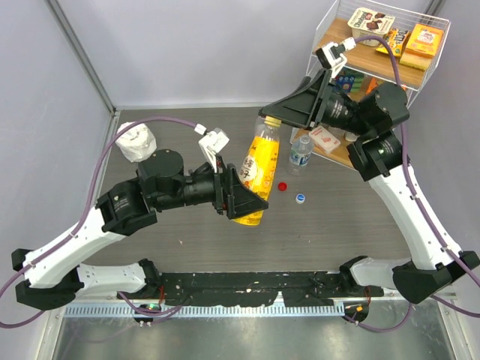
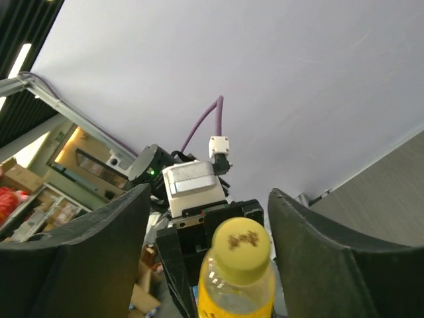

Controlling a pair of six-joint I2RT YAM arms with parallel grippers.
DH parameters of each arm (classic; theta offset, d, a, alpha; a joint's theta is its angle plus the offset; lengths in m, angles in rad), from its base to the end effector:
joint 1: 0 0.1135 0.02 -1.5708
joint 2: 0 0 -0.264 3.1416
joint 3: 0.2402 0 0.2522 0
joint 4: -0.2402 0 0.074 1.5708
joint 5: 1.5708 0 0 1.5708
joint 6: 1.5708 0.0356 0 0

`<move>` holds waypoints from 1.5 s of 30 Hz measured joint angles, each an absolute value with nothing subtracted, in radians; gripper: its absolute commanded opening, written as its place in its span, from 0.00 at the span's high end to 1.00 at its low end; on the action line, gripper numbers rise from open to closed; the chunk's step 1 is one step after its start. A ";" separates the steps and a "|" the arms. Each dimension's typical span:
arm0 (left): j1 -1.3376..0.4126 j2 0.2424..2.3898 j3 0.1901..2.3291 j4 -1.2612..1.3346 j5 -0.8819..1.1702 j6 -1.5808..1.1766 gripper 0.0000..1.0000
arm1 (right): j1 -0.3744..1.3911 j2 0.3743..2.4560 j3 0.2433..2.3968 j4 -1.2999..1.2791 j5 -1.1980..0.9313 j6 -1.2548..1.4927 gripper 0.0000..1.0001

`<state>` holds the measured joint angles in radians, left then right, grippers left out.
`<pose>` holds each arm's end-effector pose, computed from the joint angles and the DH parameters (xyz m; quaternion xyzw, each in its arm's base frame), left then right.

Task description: Unscrew the bottle caps

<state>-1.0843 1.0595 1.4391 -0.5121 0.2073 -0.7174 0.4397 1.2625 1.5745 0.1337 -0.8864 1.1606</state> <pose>0.0889 -0.1838 0.4759 0.2035 0.7233 -0.5619 0.3458 0.2070 0.1278 0.5390 -0.1695 0.5788 0.7076 0.3682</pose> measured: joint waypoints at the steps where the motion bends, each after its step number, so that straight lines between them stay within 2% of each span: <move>1: -1.084 1.060 1.432 -0.521 0.203 -0.723 0.99 | 0.433 1.259 1.575 0.127 -0.879 1.160 0.01; 10: -1.084 1.078 1.414 -0.619 0.168 -0.715 1.00 | 0.307 1.222 1.577 0.058 -0.805 1.165 0.00; 13: -1.084 1.094 1.432 -0.679 0.116 -0.691 1.00 | 0.287 1.241 1.602 -0.054 -0.767 1.134 0.00; 27: -1.084 1.273 1.575 -1.010 -0.348 -0.596 1.00 | 0.300 1.564 1.888 -0.647 -0.616 0.878 0.00; 31: -1.083 1.353 1.639 -1.077 -0.437 -0.585 1.00 | 0.347 1.634 1.971 -0.740 -0.573 0.841 0.00; 35: -1.083 1.414 1.666 -1.113 -0.485 -0.570 1.00 | 0.410 1.664 2.006 -0.786 -0.543 0.828 0.05; 40: -1.083 1.434 1.670 -1.128 -0.498 -0.568 1.00 | 0.469 1.669 2.011 -0.808 -0.518 0.823 0.25; 45: -1.082 1.434 1.684 -1.134 -0.504 -0.569 1.00 | 0.478 1.674 2.011 -0.833 -0.500 0.820 0.29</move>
